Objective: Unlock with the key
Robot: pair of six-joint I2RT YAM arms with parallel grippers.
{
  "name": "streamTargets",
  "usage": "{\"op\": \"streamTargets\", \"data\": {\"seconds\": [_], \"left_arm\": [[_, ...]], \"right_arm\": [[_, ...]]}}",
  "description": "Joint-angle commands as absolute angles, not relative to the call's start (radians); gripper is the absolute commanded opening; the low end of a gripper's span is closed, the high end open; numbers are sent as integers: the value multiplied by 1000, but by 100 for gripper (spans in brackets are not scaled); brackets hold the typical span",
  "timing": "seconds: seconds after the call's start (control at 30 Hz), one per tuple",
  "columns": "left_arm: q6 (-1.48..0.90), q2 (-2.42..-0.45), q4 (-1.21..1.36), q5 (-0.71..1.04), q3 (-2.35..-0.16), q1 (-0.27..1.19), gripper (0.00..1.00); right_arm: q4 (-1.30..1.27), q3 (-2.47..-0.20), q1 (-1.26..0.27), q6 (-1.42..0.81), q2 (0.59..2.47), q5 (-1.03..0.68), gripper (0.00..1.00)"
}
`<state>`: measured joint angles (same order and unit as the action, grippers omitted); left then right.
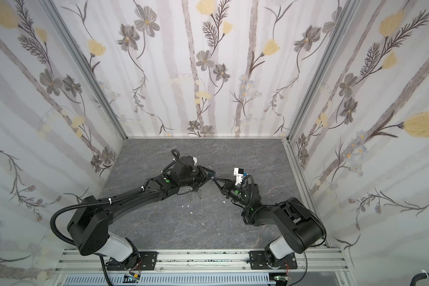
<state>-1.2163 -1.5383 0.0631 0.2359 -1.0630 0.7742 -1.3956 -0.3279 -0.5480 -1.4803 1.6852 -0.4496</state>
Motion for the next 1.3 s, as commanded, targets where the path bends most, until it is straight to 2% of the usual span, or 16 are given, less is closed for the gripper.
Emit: {"op": "streamTargets", "data": {"seconds": [0.0, 0.47, 0.57, 0.67, 0.77, 0.87, 1.0, 1.27], "left_arm": [[-1240, -1523, 267, 358, -1058, 777, 8], [-1253, -1503, 350, 362, -1020, 772, 7], [-1248, -1503, 321, 357, -1028, 772, 7], [-1238, -1509, 253, 352, -1048, 771, 8], [-1216, -1513, 161, 339, -1070, 770, 10], [-1214, -1521, 95, 323, -1079, 768, 11], [-1223, -1537, 33, 314, -1087, 762, 11], [-1241, -1559, 27, 331, -1097, 761, 13]], "right_arm": [[-1473, -327, -551, -1541, 1699, -512, 0], [-1672, -312, -551, -1691, 1784, -521, 0], [-1635, -312, -552, -1665, 1773, -526, 0], [-1503, -321, -552, -1583, 1731, -536, 0], [-1212, -358, -553, -1419, 1642, -536, 1], [-827, -433, -555, -1205, 1517, -480, 11], [-498, -508, -558, -1008, 1412, -370, 23], [-373, -504, -585, -881, 1311, -217, 36]]}}
